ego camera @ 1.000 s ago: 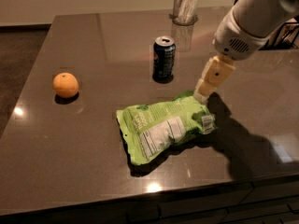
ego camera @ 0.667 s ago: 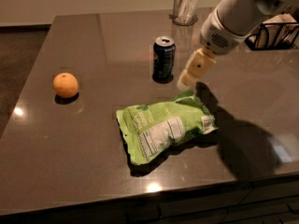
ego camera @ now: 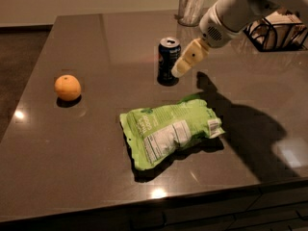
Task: Move pepsi can near orange
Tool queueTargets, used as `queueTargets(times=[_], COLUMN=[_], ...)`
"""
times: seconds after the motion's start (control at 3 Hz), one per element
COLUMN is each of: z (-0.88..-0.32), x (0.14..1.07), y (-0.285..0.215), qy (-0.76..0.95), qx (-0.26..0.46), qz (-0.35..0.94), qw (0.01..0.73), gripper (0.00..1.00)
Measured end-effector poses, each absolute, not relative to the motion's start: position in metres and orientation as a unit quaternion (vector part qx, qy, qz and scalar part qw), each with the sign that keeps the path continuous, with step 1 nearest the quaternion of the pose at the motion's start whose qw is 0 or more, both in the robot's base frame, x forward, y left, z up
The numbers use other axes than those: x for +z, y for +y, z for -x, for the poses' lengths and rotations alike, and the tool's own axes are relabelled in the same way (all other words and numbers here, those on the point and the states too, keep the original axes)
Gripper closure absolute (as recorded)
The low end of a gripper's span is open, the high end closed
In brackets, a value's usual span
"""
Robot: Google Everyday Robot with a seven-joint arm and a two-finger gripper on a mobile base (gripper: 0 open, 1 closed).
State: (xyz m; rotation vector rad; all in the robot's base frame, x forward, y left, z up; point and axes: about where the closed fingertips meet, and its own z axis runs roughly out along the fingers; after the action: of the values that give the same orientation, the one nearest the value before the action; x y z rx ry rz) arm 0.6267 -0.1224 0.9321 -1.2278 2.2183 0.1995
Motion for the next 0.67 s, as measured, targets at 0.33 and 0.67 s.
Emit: queueTargets(times=[0.33,0.67], z=[-0.651,-0.669], x=[0.934,0.926], y=[-0.128,-0.13], qy=[0.839,0.846], qx=[0.084,0.094], qz=[0.439,0.421], qw=[0.311,0.314], gripper=[0.0,0.0])
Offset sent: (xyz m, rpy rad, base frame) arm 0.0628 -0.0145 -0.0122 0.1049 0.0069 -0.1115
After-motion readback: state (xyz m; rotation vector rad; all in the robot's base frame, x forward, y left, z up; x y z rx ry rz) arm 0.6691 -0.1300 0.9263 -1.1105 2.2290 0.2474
